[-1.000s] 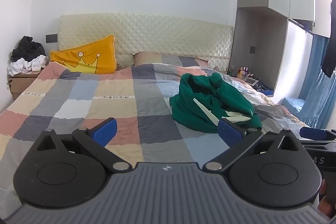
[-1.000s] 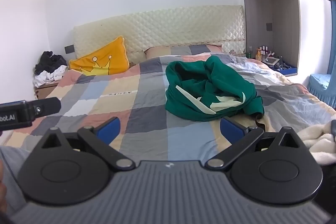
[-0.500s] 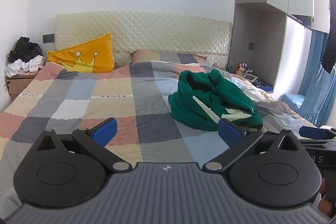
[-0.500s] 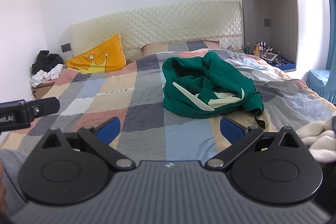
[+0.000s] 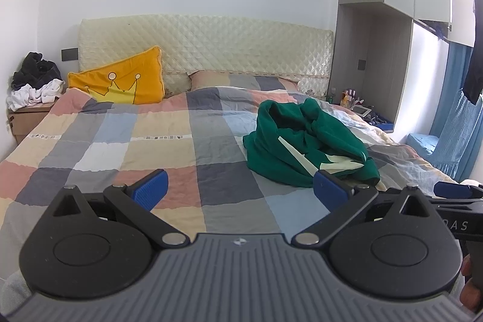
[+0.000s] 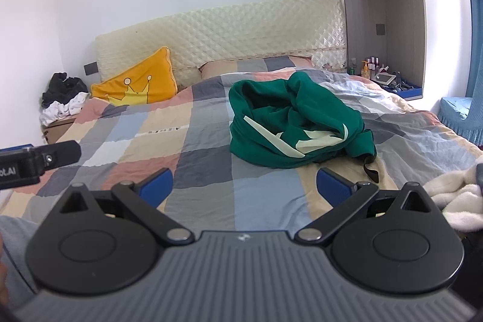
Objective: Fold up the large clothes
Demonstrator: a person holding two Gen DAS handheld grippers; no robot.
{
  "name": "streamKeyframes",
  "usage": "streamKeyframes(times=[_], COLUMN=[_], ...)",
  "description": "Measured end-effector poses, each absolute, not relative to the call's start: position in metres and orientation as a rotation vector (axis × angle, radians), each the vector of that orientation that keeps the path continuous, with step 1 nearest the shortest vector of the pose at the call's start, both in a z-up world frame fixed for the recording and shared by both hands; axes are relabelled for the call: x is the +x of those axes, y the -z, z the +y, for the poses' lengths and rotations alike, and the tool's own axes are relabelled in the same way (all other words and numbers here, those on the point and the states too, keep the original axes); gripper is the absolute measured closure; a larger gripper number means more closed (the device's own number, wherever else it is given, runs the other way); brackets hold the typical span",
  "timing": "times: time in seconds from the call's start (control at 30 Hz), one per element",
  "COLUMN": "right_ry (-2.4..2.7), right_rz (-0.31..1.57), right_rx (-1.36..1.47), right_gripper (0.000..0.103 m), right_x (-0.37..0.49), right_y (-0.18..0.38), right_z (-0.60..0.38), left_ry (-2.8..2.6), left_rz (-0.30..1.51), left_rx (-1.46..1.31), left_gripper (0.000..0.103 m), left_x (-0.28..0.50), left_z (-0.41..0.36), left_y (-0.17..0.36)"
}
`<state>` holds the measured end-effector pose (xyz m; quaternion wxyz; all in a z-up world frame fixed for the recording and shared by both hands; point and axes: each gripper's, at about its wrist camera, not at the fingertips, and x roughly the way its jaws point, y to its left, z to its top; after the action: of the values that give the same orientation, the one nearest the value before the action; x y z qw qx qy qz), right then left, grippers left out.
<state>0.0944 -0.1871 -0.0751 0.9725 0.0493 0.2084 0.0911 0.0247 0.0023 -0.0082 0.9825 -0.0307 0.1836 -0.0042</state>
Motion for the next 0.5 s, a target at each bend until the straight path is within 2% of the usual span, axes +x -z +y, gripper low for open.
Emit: streamKeyframes(times=[0.5], right_ry=[-0.161], right_rz=[0.432], right_rx=[0.096], right_gripper=[0.0], right_x=[0.0994], right_y=[0.0769], right_z=[-0.1834], left_ry=[0.008], left_rz=[0.371], left_rx=[-0.075], left_gripper=[0.0], left_x=[0.0302], left_z=[0.0062], left_y=[0.0122])
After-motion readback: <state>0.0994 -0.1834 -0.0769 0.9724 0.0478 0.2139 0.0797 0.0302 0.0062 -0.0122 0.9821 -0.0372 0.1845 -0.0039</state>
